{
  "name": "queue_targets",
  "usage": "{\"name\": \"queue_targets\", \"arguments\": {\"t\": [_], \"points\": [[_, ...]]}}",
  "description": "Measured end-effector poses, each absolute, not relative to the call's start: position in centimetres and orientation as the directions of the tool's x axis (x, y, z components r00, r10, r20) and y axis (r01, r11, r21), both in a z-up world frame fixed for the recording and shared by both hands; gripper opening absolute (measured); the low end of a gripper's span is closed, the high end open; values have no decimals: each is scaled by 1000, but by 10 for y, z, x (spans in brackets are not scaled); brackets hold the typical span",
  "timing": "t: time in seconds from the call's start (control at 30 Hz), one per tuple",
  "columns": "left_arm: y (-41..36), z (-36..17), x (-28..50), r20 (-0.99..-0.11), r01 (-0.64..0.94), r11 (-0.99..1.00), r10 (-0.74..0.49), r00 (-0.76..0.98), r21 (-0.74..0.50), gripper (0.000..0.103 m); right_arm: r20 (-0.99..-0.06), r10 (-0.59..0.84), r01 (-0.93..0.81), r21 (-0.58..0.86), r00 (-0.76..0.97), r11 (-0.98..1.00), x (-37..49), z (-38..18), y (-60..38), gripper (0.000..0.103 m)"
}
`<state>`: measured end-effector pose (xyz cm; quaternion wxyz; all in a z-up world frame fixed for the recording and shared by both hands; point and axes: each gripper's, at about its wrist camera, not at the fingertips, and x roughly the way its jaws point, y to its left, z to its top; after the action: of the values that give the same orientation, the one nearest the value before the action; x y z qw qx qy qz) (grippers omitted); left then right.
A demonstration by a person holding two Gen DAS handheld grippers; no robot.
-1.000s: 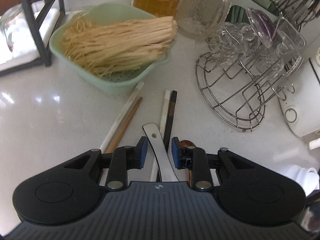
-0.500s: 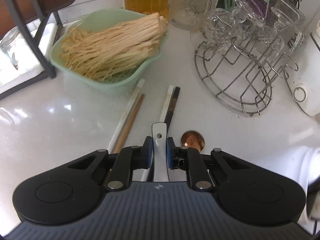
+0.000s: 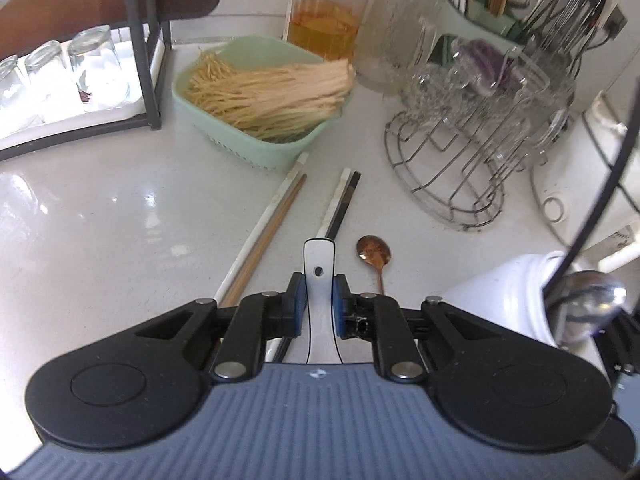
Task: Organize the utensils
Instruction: 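Lift the white spoon with the left tool toward the jar, then lower the white spoon into the jar and open the left tool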
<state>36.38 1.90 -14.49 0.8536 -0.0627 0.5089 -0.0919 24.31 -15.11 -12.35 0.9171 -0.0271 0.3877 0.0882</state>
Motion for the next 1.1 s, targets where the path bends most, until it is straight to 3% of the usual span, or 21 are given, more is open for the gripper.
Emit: {"name": "queue_targets", "arguments": {"t": [0.73,0.83,1.1], "points": [[25,-89,305,-771,118,950,-304,560,-289,15,-705,173,-231,12,688,973,239,-123,-152,91],[24,-73,300,-757,138,947,-315,573,-289,7,-705,173,-231,13,688,973,238,-123,-152,91],[11,-52,294,-747,193,947,-321,583,-256,5,-699,177,-230,18,693,973,237,-124,-152,91]]}}
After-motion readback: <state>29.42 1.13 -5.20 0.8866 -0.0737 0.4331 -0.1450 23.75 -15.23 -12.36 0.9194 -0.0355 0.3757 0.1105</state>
